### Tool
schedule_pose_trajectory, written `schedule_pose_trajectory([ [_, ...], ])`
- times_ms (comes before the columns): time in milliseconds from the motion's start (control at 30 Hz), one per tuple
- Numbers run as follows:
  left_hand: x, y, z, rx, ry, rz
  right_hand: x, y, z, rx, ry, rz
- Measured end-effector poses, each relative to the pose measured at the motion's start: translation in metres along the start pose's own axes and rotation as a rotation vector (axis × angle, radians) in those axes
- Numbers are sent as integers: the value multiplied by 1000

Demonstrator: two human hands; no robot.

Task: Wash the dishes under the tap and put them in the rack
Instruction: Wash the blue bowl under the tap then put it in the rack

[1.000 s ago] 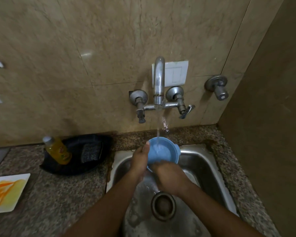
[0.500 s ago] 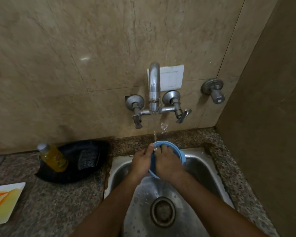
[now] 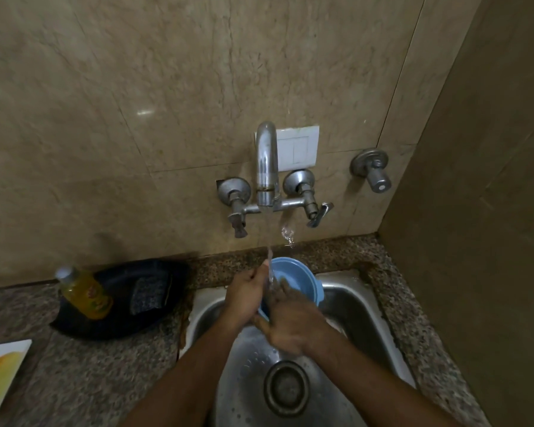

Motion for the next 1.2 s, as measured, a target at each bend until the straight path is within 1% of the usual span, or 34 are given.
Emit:
schedule_pose_trajectory([
  [67, -1, 3, 1, 14, 28, -55, 1, 1, -2, 61, -18, 4],
  [100, -1, 4, 3, 17, 38, -54, 0, 0, -1, 56, 13, 8],
  [167, 0, 4, 7, -19, 7, -21, 1, -2, 0, -14, 38, 4],
  [200, 1, 2, 7, -29, -8, -19, 2, -2, -1, -18, 20, 8],
  [267, 1, 2, 6, -13, 2, -41, 4, -1, 0, 53, 4, 56],
  [333, 1, 8, 2, 24, 9, -18, 5, 0, 4, 77, 50, 102],
  [400, -1, 9, 1, -1, -28, 34, 4, 2, 10, 34, 88, 99],
  [467, -1, 11, 5, -40, -75, 29, 2, 4, 12, 76, 107, 81],
  [533, -1, 11, 8, -40, -54, 16, 3, 3, 12, 117, 131, 102],
  [600, 1, 8, 12, -40, -44, 11, 5, 1, 9, 27, 130, 112],
  [633, 1, 6, 16, -67, -58, 5, 6, 0, 7, -23, 106, 94],
  [700, 0, 4, 19, -99, -70, -5, 6, 1, 1, -44, 80, 39],
  [733, 0, 3, 19, -89, -46, -8, 8, 1, 0, -24, 88, 47],
  [833, 1, 0, 19, -67, 31, -3, 21, -2, 0, 8, 125, 189],
  [867, 2, -3, 21, -75, 32, -9, 23, -3, -1, 40, 110, 198],
  [933, 3, -5, 26, -86, 86, -22, 22, -4, -2, 168, 138, 163],
  [1000, 2, -5, 24, -96, 101, -49, 24, -4, 5, 247, 289, 141],
  [1033, 0, -6, 24, -108, 95, -62, 26, -5, 9, 213, 344, 135],
  [1100, -3, -8, 29, -123, 93, -75, 24, -7, 13, 104, 358, 92],
  [1133, -4, -9, 32, -120, 84, -71, 20, -7, 11, 112, 323, 74],
  [1200, -2, -10, 27, -129, 63, -49, 17, -3, 10, 221, 281, 70],
])
Point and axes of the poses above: each hand's wrist, its own y-axis away from the middle knuckle, its own x-axis out of the back of the hand, z = x × y, the point moved 3 cm from there along -y, towards the middle knuckle, and after that the axes turned 9 degrees about -x, right-handed, at the moved point
